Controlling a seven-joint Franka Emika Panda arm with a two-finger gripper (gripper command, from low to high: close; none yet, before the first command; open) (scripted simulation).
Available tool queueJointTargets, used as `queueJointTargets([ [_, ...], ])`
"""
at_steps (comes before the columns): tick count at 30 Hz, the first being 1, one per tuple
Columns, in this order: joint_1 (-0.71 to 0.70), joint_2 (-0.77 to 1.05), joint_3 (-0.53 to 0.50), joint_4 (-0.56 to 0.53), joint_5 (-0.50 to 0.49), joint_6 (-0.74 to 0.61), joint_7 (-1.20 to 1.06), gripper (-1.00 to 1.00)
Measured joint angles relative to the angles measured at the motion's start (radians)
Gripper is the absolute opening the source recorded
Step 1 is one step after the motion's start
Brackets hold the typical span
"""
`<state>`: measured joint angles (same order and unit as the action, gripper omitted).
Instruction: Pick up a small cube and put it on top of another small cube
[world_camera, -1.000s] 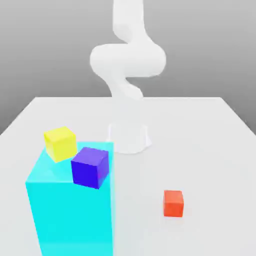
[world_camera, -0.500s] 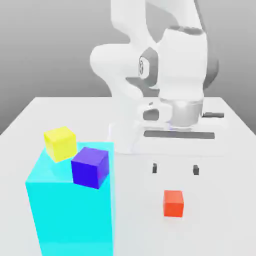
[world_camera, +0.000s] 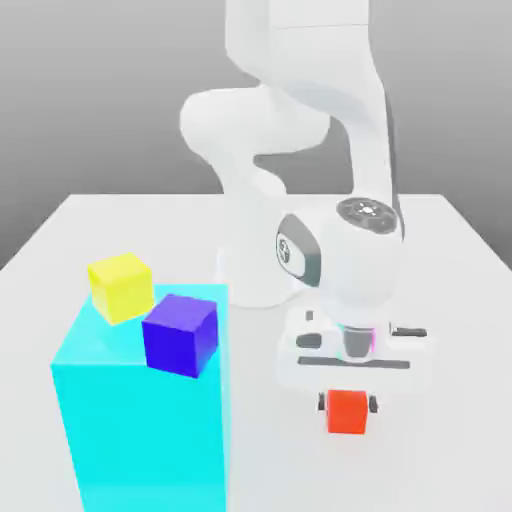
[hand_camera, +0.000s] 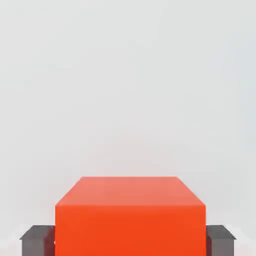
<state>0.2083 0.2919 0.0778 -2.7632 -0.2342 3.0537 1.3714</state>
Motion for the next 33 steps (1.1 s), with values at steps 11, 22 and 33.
queueJointTargets([
  [11,-0.072,-0.230,0.130,-0.045,0.195,-0.182,-0.143,-1.00],
  [22,-0.199,-0.354,0.066,0.277,0.265,-0.614,0.278,-1.00],
  [33,-0.359,-0.470,-0.027,0.583,0.262,-1.044,0.736,-1.00],
])
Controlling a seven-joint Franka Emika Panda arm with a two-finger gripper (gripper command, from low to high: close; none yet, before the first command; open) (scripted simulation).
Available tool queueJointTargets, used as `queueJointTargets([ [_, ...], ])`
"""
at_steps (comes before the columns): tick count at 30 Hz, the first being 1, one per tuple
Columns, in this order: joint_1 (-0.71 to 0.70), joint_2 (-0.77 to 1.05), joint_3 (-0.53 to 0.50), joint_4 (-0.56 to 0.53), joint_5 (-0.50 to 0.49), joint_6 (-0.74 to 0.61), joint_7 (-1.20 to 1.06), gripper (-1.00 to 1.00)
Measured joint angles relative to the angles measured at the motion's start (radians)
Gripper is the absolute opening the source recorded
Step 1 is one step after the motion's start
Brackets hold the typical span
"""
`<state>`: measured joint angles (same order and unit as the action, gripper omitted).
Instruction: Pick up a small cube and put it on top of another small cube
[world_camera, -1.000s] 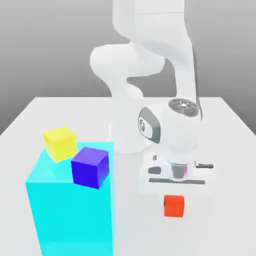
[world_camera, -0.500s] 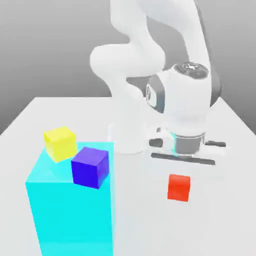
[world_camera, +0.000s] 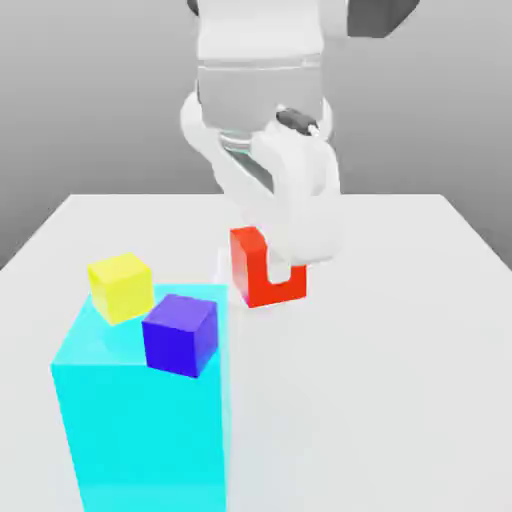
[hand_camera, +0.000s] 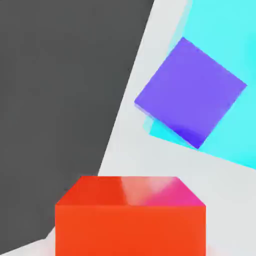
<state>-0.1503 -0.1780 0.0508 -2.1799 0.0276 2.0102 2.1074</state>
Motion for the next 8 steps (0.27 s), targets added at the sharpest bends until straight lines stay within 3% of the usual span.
queueJointTargets([
  [4,-0.023,0.038,-0.017,-0.086,-0.020,0.117,0.020,-1.00],
  [5,-0.024,0.045,-0.017,-0.099,-0.020,0.138,0.021,1.00],
  [8,-0.024,0.045,-0.017,-0.099,-0.020,0.138,0.021,1.00],
])
